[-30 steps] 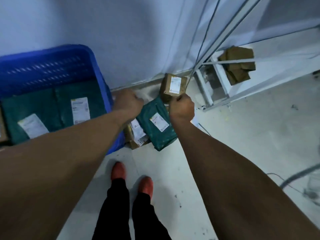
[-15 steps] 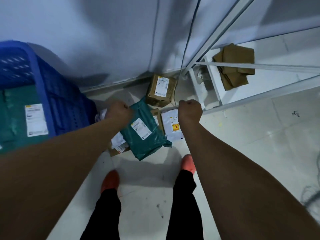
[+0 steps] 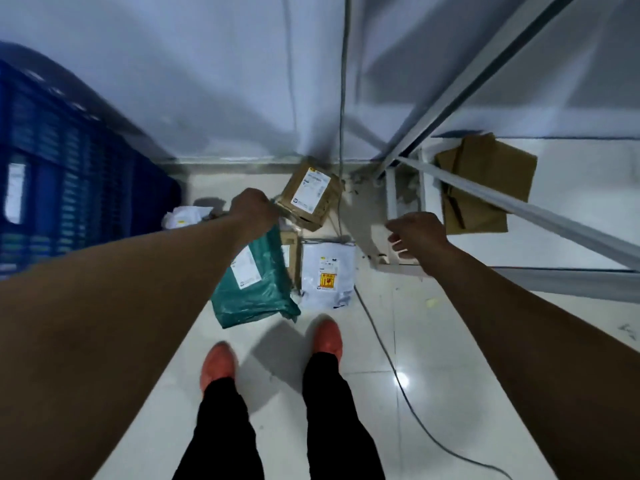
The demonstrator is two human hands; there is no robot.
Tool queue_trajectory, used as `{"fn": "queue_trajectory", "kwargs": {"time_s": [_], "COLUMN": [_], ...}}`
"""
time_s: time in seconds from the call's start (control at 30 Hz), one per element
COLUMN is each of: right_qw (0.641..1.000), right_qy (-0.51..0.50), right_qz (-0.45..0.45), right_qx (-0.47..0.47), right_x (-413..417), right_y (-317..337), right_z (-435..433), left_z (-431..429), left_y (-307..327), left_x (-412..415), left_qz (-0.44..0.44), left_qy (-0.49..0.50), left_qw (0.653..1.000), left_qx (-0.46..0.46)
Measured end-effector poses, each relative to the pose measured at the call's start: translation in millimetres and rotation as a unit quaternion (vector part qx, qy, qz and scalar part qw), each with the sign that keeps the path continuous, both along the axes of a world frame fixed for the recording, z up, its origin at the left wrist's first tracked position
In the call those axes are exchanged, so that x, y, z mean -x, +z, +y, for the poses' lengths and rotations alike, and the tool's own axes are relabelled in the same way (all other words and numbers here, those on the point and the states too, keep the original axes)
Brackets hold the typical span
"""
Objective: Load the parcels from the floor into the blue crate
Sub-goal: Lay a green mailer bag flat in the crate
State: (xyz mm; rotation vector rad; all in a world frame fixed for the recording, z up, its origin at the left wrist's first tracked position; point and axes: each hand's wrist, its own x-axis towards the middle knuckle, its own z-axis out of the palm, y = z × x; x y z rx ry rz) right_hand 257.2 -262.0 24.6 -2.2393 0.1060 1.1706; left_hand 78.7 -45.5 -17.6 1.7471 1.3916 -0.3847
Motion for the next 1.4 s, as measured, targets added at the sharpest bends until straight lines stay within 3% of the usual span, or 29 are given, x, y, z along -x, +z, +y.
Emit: {"fn": "queue_trajectory", "kwargs": {"time_s": [0.13,0.43,0.63,0.7,0.83,1.03,1.13,1.27,1.4], "right_qw": [0.999,0.982,0.977,0.981,0.987,0.98,0.975,0.956,0.948], "right_qy": [-0.016,0.151,0.172,0.156,0.114,0.063,0.013,-0.084,-0.085], "right_qz": [0.026,0.103,0.122,0.112,0.113,0.182,0.212,0.253,0.254], "right_qx": [0.016,0.042,0.042,0.022,-0.004,-0.038,-0.066,-0.122,-0.171], "right_x": [5,113,138,141,150,177,182,188,189], "right_y": [-44,-152,-185,-213,-274,-368,-447,-464,-387], "right_z": [14,23,35,44,62,84,84,99,123], "left_z": [-17,-42,-33,-27,-16,6,9,2,-9], "left_y": [-28,-123,-165,-184,-226,-304,-336,-355,-350], "left_x": [-5,81,134,140,145,164,172,183,190], "left_qz": [0.02,0.135,0.169,0.152,0.128,0.163,0.124,0.062,0.002], "left_qy": [-0.013,-0.045,-0.004,0.002,0.11,0.221,0.247,0.333,0.349], "left_qw": [1.0,0.989,0.984,0.988,0.986,0.962,0.96,0.94,0.937], "left_qx": [0.016,0.042,0.057,0.025,-0.008,0.012,0.035,0.049,0.018]}}
